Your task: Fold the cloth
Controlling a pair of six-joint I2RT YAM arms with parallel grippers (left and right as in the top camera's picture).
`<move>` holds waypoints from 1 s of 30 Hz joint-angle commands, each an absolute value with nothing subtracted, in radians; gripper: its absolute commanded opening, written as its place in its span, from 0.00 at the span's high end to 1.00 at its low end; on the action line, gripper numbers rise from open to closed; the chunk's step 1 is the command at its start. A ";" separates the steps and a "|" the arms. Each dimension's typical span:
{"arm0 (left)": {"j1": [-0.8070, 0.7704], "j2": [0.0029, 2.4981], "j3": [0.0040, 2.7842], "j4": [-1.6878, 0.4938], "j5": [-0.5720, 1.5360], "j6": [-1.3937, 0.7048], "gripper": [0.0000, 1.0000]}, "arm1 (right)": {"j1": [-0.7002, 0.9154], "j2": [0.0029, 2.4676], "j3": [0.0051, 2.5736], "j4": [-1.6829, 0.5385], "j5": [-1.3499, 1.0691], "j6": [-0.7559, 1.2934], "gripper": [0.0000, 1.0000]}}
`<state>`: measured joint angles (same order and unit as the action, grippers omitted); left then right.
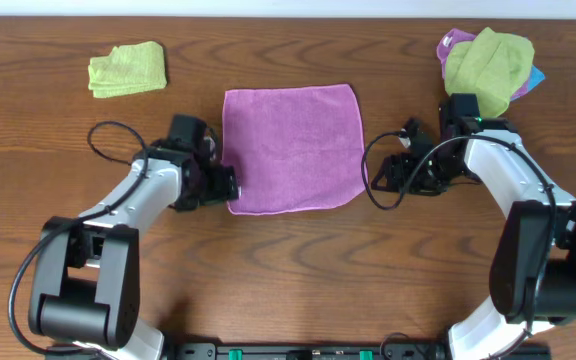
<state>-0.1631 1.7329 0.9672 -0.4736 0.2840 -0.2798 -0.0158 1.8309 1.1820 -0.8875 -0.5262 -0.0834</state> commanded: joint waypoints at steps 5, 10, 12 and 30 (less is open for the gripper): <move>-0.127 1.737 0.993 -0.379 0.379 -0.270 0.20 | -0.036 1.868 1.185 -0.840 -0.657 -0.171 0.33; -0.126 1.741 0.993 -0.364 0.431 -0.287 0.20 | -0.067 1.935 1.185 -0.818 -0.719 -0.188 0.35; -0.125 1.743 0.993 -0.363 0.439 -0.288 0.20 | -0.080 1.959 1.185 -0.814 -0.762 -0.211 0.35; -0.046 1.828 0.990 -0.452 0.677 -0.205 0.25 | -0.115 2.022 1.185 -0.693 -0.874 -0.217 0.36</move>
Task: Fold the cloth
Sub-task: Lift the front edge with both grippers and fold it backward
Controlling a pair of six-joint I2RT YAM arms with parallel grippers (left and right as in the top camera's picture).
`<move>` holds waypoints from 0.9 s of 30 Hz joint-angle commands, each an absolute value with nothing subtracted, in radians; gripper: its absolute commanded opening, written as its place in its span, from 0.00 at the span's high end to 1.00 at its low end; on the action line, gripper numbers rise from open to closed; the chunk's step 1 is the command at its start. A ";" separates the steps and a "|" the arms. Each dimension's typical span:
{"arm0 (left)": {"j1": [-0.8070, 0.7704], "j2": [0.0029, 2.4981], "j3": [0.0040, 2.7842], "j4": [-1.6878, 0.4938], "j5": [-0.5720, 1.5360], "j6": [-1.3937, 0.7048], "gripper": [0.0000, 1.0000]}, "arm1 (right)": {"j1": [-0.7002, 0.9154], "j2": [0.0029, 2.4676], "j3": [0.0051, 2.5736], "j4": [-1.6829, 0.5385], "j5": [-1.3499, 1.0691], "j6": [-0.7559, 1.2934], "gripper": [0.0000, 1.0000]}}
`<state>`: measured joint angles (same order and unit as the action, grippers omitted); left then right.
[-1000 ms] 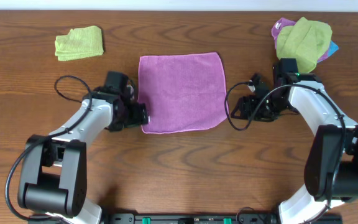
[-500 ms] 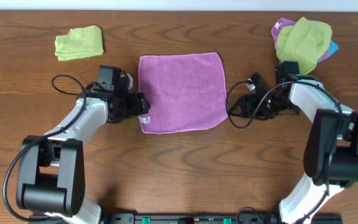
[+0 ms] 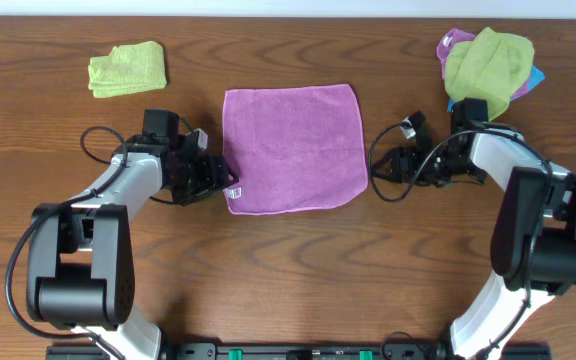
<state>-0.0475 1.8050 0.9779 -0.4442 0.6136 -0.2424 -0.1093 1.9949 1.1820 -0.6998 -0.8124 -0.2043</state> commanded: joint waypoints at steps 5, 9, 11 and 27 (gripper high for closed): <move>-0.046 1.828 0.990 -0.422 0.708 -0.208 0.25 | -0.112 2.080 1.185 -0.692 -0.949 -0.217 0.37; -0.046 1.829 0.990 -0.390 0.707 -0.210 0.29 | -0.103 2.120 1.185 -0.691 -0.974 -0.218 0.37; -0.046 1.829 0.990 -0.378 0.707 -0.210 0.29 | -0.097 2.130 1.185 -0.683 -0.974 -0.217 0.37; -0.046 1.879 0.990 -0.367 0.760 -0.236 0.36 | -0.033 2.132 1.185 -0.669 -0.965 -0.203 0.38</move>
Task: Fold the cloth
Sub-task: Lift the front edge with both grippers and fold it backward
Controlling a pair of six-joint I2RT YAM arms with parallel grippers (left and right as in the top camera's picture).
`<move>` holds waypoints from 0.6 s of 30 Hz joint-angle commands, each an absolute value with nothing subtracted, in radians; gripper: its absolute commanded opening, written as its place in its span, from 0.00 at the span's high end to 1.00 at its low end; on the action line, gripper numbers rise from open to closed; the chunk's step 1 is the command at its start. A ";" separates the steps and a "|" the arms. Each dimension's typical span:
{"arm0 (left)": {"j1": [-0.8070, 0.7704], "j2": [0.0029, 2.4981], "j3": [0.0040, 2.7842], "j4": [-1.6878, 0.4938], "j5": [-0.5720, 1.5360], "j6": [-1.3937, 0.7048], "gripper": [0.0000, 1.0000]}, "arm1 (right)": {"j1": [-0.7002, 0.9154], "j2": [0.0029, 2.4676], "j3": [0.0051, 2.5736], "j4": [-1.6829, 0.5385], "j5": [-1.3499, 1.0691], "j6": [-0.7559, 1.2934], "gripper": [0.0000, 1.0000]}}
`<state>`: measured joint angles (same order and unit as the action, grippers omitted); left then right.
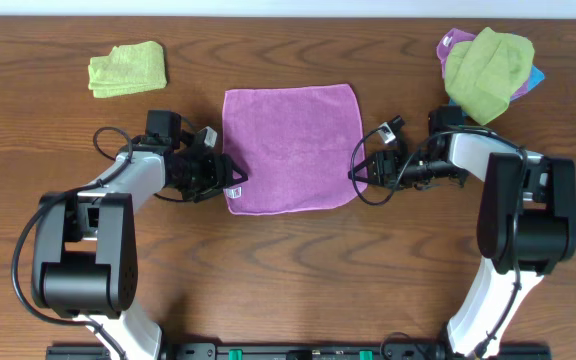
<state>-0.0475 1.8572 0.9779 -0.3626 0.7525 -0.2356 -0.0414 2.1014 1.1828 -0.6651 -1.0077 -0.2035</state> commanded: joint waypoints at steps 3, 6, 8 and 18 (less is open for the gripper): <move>-0.047 1.879 0.990 -0.367 0.757 -0.236 0.40 | -0.032 2.132 1.185 -0.669 -0.965 -0.203 0.39; -0.047 1.879 0.990 -0.366 0.752 -0.236 0.45 | -0.032 2.132 1.185 -0.669 -0.962 -0.202 0.44; -0.047 1.879 0.990 -0.366 0.752 -0.236 0.48 | -0.032 2.132 1.185 -0.669 -0.957 -0.198 0.54; -0.043 1.879 0.995 -0.364 0.759 -0.270 0.94 | -0.032 2.132 1.204 -0.713 -0.955 -0.151 0.99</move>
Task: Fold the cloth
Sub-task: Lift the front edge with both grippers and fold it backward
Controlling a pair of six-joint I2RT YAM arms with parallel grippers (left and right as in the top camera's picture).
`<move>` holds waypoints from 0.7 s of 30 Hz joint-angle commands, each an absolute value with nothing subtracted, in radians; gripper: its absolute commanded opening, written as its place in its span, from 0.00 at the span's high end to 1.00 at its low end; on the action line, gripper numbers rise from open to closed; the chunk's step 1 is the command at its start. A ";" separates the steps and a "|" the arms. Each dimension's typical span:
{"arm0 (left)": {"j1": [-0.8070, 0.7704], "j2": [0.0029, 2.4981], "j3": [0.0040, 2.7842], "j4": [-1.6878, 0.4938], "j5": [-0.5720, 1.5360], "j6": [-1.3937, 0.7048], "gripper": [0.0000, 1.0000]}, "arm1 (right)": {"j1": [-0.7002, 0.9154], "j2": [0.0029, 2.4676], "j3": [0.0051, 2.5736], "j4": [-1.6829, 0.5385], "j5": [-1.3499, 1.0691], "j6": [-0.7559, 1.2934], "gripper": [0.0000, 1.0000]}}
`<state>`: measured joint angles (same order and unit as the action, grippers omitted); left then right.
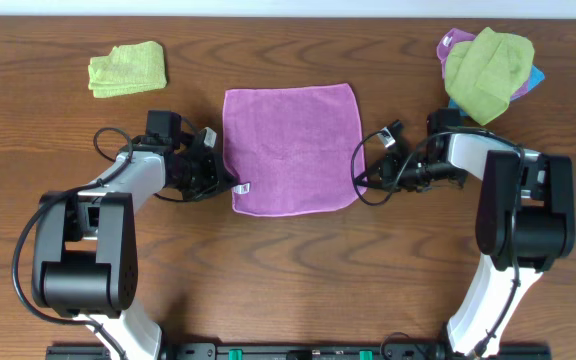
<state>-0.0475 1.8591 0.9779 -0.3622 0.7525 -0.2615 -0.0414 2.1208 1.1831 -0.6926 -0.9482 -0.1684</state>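
Observation:
The magenta cloth (290, 145) lies flat in the middle of the table. Its near left corner is drawn in a little, and a white tag (245, 187) shows there. My left gripper (230, 181) is at that corner and looks shut on it. My right gripper (364, 178) is at the cloth's near right edge, fingertips touching the hem. The overhead view does not show whether those jaws are closed.
A folded yellow-green cloth (127, 69) lies at the far left. A heap of green, purple and blue cloths (488, 62) sits at the far right, just behind the right arm. Bare wood table (288, 270) stretches in front of the magenta cloth.
The cloth's near left corner and its tag have shifted slightly right and inward with my left gripper. The right gripper has drawn back a little toward the cloth's right edge.
At first both grippers were beside the cloth's near corners, the right one well clear of it. Then the left was on the near left corner with the tag turned up. Later the right reached the near right edge. Now the left corner is pulled slightly inward.

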 commanded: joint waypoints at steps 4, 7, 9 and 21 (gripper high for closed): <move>-0.043 1.878 1.034 -0.366 0.833 -0.267 0.95 | -0.032 2.119 1.284 -0.850 -0.962 -0.194 0.99; -0.043 1.866 1.061 -0.373 0.859 -0.266 0.94 | -0.032 2.078 1.332 -0.930 -0.961 -0.229 0.99; -0.043 1.846 1.075 -0.383 0.857 -0.266 0.94 | -0.033 2.035 1.348 -0.936 -0.953 -0.224 0.99; -0.062 1.788 1.203 -0.430 0.855 -0.285 0.94 | -0.030 1.873 1.380 -0.954 -0.891 -0.154 0.99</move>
